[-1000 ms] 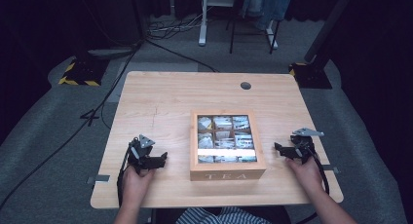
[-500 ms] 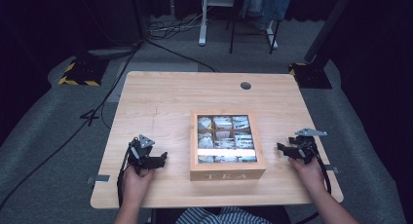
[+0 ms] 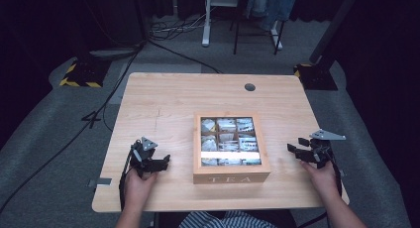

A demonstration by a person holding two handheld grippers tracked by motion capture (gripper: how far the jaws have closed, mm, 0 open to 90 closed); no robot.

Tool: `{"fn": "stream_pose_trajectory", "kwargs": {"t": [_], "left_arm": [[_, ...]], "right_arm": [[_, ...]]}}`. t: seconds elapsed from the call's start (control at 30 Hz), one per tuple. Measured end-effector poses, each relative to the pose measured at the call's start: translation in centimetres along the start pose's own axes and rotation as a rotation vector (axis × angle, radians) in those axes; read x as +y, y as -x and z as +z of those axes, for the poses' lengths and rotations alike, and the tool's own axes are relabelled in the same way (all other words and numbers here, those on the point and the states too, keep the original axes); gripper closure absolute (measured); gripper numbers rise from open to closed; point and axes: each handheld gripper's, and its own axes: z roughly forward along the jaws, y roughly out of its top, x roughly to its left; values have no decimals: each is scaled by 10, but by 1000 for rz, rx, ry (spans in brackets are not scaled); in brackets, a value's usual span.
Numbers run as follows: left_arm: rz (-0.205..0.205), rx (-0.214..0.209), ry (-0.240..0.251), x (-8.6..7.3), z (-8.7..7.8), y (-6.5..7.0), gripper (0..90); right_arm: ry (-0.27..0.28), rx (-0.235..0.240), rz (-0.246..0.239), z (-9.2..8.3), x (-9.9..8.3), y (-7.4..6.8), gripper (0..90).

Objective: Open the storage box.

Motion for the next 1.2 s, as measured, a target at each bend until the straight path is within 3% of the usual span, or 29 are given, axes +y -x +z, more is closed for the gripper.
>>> {"fn": "stream_pose_trajectory", "kwargs": {"t": [0.3, 0.4, 0.67, 0.7, 0.73, 0.77, 0.97, 1.2], "left_arm": [[0, 0, 0, 0, 0, 0, 145], [0, 0, 0, 0, 0, 0, 145], [0, 0, 0, 0, 0, 0, 145], [0, 0, 0, 0, 0, 0, 145], [0, 0, 0, 0, 0, 0, 145], [0, 0, 0, 0, 0, 0, 145], [0, 0, 0, 0, 0, 0, 145], [0, 0, 0, 0, 0, 0, 145]], "right_arm": [[51, 29, 8, -15, 3, -6, 384], [95, 66, 15, -22, 5, -15, 385], [138, 152, -80, -31, 12, -43, 408], [166, 188, -109, -34, 13, -50, 410], [166, 188, -109, -34, 13, -50, 410], [180, 231, -122, -37, 14, -55, 404], [189, 289, -175, -40, 15, -72, 402], [189, 350, -186, -40, 16, -84, 376]]}}
